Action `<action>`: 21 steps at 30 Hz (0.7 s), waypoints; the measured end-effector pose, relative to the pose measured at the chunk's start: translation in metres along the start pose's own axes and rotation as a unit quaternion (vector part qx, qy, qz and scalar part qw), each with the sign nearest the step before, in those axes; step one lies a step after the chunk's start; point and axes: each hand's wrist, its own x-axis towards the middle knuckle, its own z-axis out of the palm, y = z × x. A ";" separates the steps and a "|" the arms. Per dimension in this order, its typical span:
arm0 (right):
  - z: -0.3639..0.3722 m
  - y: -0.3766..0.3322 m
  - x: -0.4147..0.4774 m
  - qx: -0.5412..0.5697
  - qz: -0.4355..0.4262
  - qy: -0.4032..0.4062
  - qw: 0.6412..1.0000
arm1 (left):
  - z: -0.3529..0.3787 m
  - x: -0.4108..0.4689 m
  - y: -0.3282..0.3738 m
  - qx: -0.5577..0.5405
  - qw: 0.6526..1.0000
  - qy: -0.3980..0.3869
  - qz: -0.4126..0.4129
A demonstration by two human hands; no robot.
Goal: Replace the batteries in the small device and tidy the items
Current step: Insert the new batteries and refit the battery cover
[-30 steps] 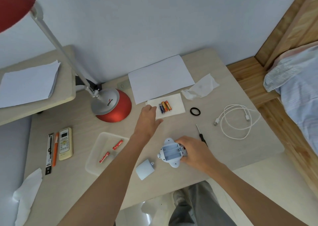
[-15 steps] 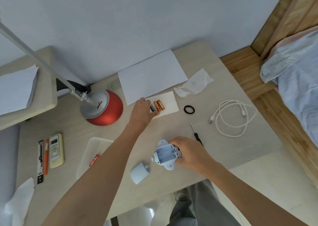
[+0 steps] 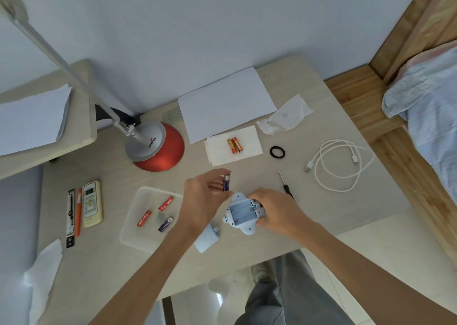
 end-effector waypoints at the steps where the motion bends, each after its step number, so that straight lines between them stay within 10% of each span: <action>1: 0.000 0.000 0.000 -0.001 0.001 0.001 1.000 | 0.004 -0.007 -0.001 -0.021 1.000 -0.003 0.002; 21: 0.004 0.001 -0.002 -0.008 -0.012 0.018 1.000 | 0.043 -0.019 -0.051 0.179 0.959 -0.022 0.219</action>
